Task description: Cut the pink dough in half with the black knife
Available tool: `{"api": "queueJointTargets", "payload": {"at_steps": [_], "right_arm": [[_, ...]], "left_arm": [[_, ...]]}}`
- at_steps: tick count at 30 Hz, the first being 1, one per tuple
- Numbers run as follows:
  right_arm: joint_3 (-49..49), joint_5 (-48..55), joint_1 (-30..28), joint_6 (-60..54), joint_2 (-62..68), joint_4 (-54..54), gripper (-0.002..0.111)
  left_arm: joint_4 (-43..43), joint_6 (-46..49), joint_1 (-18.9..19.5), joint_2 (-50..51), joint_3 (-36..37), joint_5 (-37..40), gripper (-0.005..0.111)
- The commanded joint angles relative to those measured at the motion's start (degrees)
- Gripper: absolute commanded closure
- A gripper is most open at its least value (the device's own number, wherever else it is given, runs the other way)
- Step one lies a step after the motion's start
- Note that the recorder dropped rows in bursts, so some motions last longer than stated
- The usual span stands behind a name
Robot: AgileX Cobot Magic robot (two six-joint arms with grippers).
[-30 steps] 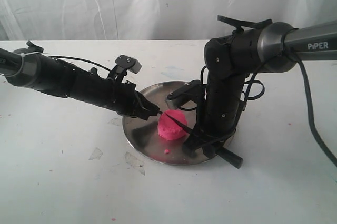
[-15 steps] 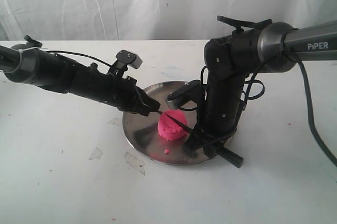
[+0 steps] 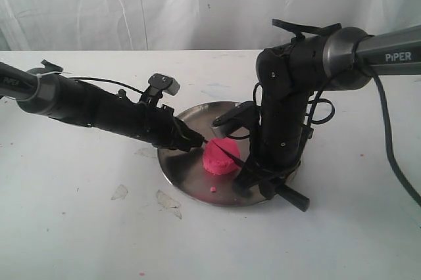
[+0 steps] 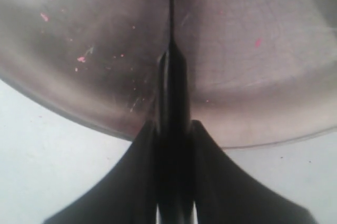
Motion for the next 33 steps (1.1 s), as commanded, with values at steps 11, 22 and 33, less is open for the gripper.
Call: {"api": "queueJointTargets", "payload": {"at_steps": [11, 22, 33], "right_arm": [[-0.8, 4.0, -0.1, 0.0, -0.2, -1.6, 0.108], [-3.5, 11.0, -0.1, 0.3, 0.0, -2.1, 0.108], [-3.5, 9.1, -0.1, 0.2, 1.6, -2.3, 0.108]], "left_arm": [[0.6, 0.3, 1.4, -3.9, -0.1, -0.2, 0.107], [0.1, 0.3, 1.4, -4.0, -0.1, 0.1, 0.107], [-1.0, 0.3, 1.4, -4.0, -0.1, 0.8, 0.107]]}}
